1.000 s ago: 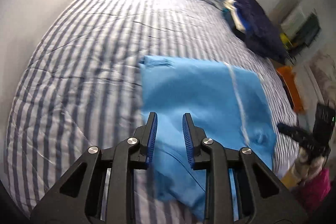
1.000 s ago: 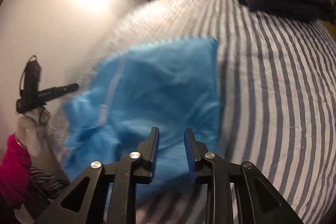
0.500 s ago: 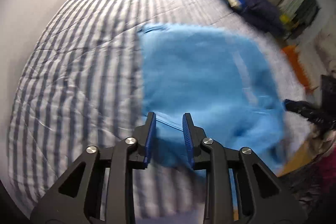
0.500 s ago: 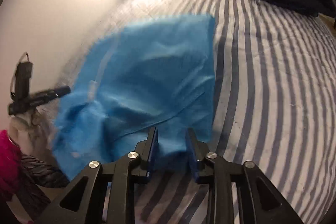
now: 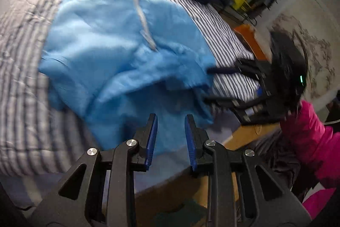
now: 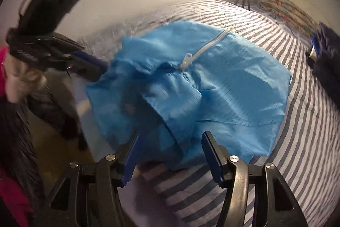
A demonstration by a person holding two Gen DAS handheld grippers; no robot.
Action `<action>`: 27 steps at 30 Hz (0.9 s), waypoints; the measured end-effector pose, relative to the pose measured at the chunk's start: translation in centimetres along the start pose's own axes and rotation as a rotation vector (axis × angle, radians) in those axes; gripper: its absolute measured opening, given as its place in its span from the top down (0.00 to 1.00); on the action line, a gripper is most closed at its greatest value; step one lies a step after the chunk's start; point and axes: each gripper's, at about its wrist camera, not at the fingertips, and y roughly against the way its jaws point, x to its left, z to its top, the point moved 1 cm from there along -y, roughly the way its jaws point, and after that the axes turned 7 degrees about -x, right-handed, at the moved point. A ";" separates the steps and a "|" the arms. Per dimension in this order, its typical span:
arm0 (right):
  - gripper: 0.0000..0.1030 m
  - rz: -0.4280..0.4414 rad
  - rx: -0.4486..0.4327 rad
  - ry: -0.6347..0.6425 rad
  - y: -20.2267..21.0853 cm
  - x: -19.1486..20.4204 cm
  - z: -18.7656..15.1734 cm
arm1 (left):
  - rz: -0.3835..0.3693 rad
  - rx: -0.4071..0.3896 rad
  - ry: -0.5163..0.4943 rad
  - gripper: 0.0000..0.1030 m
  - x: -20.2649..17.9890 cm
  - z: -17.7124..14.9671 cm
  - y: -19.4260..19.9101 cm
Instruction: Fold large clothes
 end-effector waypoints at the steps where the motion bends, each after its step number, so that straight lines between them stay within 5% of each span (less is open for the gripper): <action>1: 0.44 -0.004 0.000 -0.006 -0.3 -0.4 0.0 | -0.005 0.012 -0.014 0.76 -0.6 -0.2 -0.6; 6: 0.58 -0.020 -0.017 -0.040 -0.8 -1.4 1.4 | -0.066 0.043 -0.036 0.58 -3.4 -1.2 -3.1; 14: 0.73 0.100 -0.031 -0.222 -1.6 -5.1 2.0 | -0.082 0.018 0.049 0.58 -3.5 0.1 -5.9; 15: 0.74 0.107 -0.035 -0.241 -1.5 -5.5 1.9 | -0.084 0.016 0.053 0.60 -3.2 0.2 -6.1; 16: 0.75 0.115 -0.038 -0.257 -1.4 -5.8 1.9 | -0.094 0.014 0.058 0.79 -2.9 0.3 -6.4; 18: 0.75 0.127 -0.046 -0.278 -1.3 -6.1 1.8 | -0.109 0.022 0.072 0.99 -2.8 0.2 -6.6; 24: 0.76 0.207 -0.062 -0.353 -2.0 -6.5 2.2 | -0.100 -0.018 -0.001 1.00 -4.3 -0.8 -5.9; 27: 0.96 0.301 -0.049 -0.496 -3.1 -7.8 1.6 | -0.095 -0.017 -0.024 1.00 -4.9 -1.2 -5.8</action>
